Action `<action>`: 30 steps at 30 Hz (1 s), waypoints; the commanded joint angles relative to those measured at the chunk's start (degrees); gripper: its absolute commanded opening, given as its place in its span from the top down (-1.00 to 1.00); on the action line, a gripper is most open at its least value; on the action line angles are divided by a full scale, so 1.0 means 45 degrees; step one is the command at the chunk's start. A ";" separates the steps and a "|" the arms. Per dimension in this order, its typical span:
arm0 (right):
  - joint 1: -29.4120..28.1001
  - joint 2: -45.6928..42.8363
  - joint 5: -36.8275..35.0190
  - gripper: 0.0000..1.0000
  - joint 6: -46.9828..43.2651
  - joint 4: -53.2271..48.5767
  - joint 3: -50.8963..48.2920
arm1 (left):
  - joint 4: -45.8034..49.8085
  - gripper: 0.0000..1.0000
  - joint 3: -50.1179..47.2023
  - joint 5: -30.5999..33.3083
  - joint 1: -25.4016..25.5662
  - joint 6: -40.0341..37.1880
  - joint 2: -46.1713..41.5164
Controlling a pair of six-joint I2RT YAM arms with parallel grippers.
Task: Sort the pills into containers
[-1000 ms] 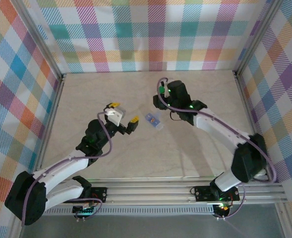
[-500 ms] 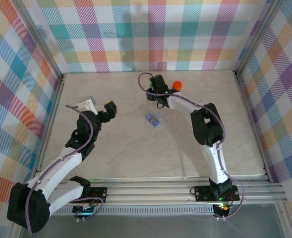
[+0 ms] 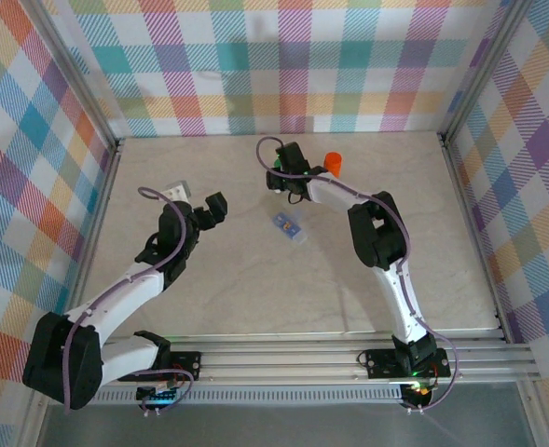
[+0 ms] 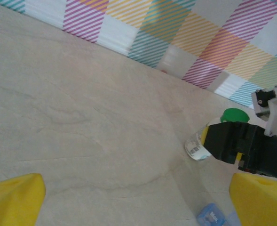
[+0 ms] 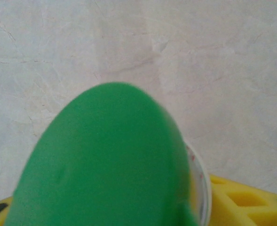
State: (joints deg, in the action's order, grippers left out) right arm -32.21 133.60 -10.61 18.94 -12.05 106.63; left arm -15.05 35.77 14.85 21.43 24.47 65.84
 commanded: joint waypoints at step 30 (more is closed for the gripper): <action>0.1647 -0.1798 0.4389 -0.29 -0.0287 0.1418 -0.0254 | 0.0214 -0.62 0.9176 -0.5080 -0.0505 0.1395 0.9858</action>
State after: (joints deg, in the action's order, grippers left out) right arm -24.97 123.31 5.34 17.34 -8.14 103.26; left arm -11.20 73.73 -2.28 19.84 29.21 108.03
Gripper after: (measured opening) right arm 0.644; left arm 0.816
